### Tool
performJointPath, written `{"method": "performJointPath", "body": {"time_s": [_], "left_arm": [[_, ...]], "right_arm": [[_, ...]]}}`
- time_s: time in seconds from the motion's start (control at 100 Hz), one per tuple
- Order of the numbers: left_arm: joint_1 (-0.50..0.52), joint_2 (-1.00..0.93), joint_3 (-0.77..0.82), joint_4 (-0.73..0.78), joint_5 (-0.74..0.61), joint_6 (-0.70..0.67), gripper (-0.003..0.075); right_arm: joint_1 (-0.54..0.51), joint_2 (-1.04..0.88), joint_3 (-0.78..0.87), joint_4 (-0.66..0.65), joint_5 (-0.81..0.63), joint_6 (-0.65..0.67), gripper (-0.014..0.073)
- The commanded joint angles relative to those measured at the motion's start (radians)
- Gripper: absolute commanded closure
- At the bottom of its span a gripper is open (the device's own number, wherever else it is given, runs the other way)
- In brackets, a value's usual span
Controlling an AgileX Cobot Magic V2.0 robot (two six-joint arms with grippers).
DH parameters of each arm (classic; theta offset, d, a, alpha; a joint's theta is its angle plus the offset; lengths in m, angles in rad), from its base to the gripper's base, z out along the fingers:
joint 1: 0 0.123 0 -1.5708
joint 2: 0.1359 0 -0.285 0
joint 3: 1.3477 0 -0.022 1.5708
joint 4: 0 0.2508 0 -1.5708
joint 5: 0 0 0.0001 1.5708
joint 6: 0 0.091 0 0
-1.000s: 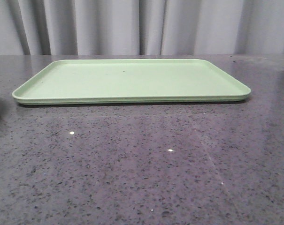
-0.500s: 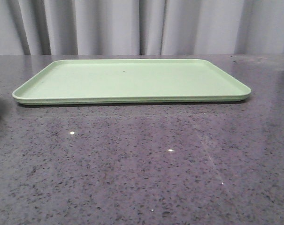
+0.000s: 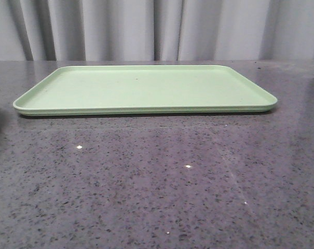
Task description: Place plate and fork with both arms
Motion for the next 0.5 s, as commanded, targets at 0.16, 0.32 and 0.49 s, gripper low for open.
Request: {"method": "performJointPath", "body": {"time_s": [0.16,0.32,0.49], "left_arm": [[0.088,0.051,-0.152,0.061,0.155,-0.011,0.0295],[0.214,0.099,-0.196,0.07,0.226,-0.011,0.0295],[0.242,0.174,-0.196,0.08,0.283,-0.011,0.0295]], "right_arm": [[0.002,0.008,-0.032,0.0,-0.054,-0.004,0.0094],[0.002,0.008,-0.032,0.0,-0.053,-0.004,0.0094],[0.002,0.008,-0.032,0.0,-0.052,-0.004,0.0094]]}}
